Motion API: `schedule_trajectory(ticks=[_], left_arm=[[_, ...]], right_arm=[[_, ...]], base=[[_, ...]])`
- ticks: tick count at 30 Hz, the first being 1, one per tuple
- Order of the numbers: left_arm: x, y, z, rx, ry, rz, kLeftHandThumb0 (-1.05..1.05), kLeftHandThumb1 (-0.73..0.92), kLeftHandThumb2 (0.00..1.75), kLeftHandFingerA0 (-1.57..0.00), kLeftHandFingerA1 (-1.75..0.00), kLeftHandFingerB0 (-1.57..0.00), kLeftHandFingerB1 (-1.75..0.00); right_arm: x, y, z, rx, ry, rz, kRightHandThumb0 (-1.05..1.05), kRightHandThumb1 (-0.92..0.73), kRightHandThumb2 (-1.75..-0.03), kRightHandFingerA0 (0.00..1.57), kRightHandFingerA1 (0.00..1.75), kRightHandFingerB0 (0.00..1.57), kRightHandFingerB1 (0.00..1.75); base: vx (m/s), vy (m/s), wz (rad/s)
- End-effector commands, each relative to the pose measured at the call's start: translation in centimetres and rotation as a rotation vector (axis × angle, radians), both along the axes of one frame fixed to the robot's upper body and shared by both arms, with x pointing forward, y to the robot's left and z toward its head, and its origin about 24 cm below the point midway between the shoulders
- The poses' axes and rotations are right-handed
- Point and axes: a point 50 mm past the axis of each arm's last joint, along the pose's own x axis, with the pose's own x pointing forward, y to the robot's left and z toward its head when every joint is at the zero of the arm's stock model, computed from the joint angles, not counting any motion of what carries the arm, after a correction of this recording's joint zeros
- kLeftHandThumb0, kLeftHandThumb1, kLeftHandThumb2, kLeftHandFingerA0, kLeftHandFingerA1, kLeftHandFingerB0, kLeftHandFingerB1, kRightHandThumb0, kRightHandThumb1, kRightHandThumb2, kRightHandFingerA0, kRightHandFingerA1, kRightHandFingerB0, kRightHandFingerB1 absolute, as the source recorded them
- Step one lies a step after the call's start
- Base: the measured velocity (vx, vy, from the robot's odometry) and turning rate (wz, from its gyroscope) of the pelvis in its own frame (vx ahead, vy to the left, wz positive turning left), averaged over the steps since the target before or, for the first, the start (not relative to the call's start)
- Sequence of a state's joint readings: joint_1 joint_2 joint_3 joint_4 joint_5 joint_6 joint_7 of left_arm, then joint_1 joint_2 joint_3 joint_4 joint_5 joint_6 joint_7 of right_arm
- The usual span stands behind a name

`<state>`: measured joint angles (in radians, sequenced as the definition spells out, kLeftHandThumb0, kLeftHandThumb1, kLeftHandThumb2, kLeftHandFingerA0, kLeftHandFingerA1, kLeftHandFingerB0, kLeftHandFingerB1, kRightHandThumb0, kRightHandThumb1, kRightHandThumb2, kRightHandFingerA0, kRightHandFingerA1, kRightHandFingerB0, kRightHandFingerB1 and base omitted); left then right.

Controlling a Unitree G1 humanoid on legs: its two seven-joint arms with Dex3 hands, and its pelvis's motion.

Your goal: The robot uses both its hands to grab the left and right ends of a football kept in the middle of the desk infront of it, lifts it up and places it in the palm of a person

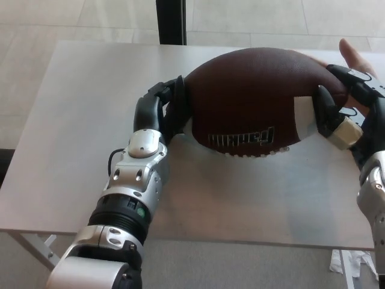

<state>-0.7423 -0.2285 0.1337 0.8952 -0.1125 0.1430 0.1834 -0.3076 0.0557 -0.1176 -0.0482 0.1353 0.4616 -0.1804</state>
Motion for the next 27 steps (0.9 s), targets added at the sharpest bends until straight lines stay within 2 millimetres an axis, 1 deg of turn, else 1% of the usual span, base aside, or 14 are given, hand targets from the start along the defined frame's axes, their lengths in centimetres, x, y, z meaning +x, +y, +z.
schedule_trajectory(ticks=[1, 4, 5, 6, 7, 8, 11, 12, 16, 19, 21, 24, 25, 27], left_arm=[[-1.4, -9.7, 2.0, -0.429, 0.064, -0.194, -0.45, 0.71, 0.61, -0.88, -1.62, -0.87, -0.69], [-0.5, -9.7, 3.7, -0.316, -0.041, -0.266, -0.37, 0.71, 0.61, -0.77, -1.75, -0.78, -0.82], [-0.3, -9.6, 4.0, -0.309, -0.056, -0.265, -0.40, 0.48, 0.91, -1.07, -1.31, -0.79, -0.85], [-0.1, -9.6, 4.3, -0.298, -0.068, -0.267, -0.40, 0.48, 0.91, -1.07, -1.31, -0.79, -0.85], [0.1, -9.5, 4.8, -0.291, -0.092, -0.277, -0.35, 0.67, 0.56, -0.69, -1.72, -0.76, -0.80], [0.7, -9.3, 5.7, -0.254, -0.113, -0.290, -0.41, 0.46, 0.90, -1.02, -1.28, -0.79, -0.84], [1.6, -9.0, 7.5, -0.233, -0.148, -0.309, -0.40, 0.45, 0.90, -1.08, -1.31, -0.79, -0.84], [1.8, -8.9, 7.9, -0.227, -0.157, -0.313, -0.33, 0.64, 0.58, -0.79, -1.75, -0.80, -0.79], [2.4, -8.8, 9.2, -0.182, -0.155, -0.312, -0.34, 0.68, 0.57, -0.73, -1.75, -0.75, -0.69], [2.8, -8.8, 10.5, -0.080, -0.213, -0.353, -0.67, 0.91, 0.67, -0.83, -1.45, -0.78, -0.72], [3.2, -8.9, 11.5, 0.145, -0.198, -0.298, -0.74, 0.73, 1.00, -0.84, -0.87, -0.86, -0.74], [3.7, -8.9, 13.3, 0.187, -0.160, -0.314, -0.58, 0.91, 0.68, -0.62, -1.08, -0.43, -0.86], [3.8, -8.7, 13.7, 0.158, -0.133, -0.335, -0.55, 0.82, 0.68, -0.66, -1.52, -0.43, -1.10], [4.1, -8.5, 14.5, 0.368, -0.158, -0.442, -0.53, 0.67, 1.05, -0.84, -1.20, -0.67, -1.01]], right_arm=[[1.0, 5.6, 1.9, 0.107, -0.085, 0.245, -0.33, -0.68, -0.68, 1.03, 1.53, 0.92, 0.73], [2.0, 5.4, 3.5, 0.068, -0.119, 0.264, -0.24, -0.65, -0.71, 1.12, 1.53, 0.88, 0.83], [2.2, 5.3, 3.9, 0.069, -0.122, 0.262, -0.23, -0.65, -0.72, 1.11, 1.54, 0.88, 0.83], [2.4, 5.3, 4.2, 0.072, -0.127, 0.264, -0.23, -0.65, -0.72, 1.11, 1.54, 0.88, 0.83], [2.6, 5.3, 4.8, 0.060, -0.139, 0.263, -0.23, -0.64, -0.72, 1.13, 1.53, 0.88, 0.84], [3.1, 5.3, 5.9, 0.039, -0.161, 0.262, -0.23, -0.48, -1.00, 1.31, 1.32, 0.87, 0.88], [3.8, 5.3, 7.6, 0.033, -0.179, 0.250, -0.19, -0.61, -0.80, 1.15, 1.54, 0.92, 0.87], [4.0, 5.3, 8.0, 0.028, -0.190, 0.246, -0.19, -0.60, -0.80, 1.15, 1.54, 0.92, 0.86], [4.5, 5.0, 9.3, 0.029, -0.214, 0.260, -0.25, -0.61, -0.71, 1.12, 1.54, 0.89, 0.84], [5.0, 4.6, 10.5, 0.031, -0.237, 0.238, -0.25, -0.66, -0.71, 1.13, 1.45, 0.89, 0.82], [5.5, 3.8, 11.3, 0.005, -0.254, 0.164, -0.19, -0.60, -0.84, 1.16, 1.44, 0.94, 0.87], [6.1, 2.3, 12.0, 0.057, -0.239, 0.111, -0.19, -0.51, -1.02, 1.30, 1.32, 0.86, 0.88], [6.2, 2.0, 12.1, 0.039, -0.242, 0.107, -0.20, -0.64, -0.74, 1.09, 1.57, 0.85, 0.83], [6.4, 1.3, 12.3, 0.062, -0.257, 0.069, -0.24, -0.62, -0.67, 1.09, 1.57, 0.88, 0.79]], base=[[0.00, 0.000, 0.00], [0.00, 0.000, 0.00], [0.00, 0.000, 0.00], [0.00, 0.000, 0.00], [0.00, 0.000, 0.00], [0.00, 0.000, 0.00], [0.00, 0.000, 0.00], [0.00, 0.000, 0.00], [0.00, 0.000, 0.00], [0.00, 0.000, 0.00], [0.00, 0.000, 0.00], [0.00, 0.000, 0.00], [0.00, 0.000, 0.00], [0.00, 0.000, 0.00]])
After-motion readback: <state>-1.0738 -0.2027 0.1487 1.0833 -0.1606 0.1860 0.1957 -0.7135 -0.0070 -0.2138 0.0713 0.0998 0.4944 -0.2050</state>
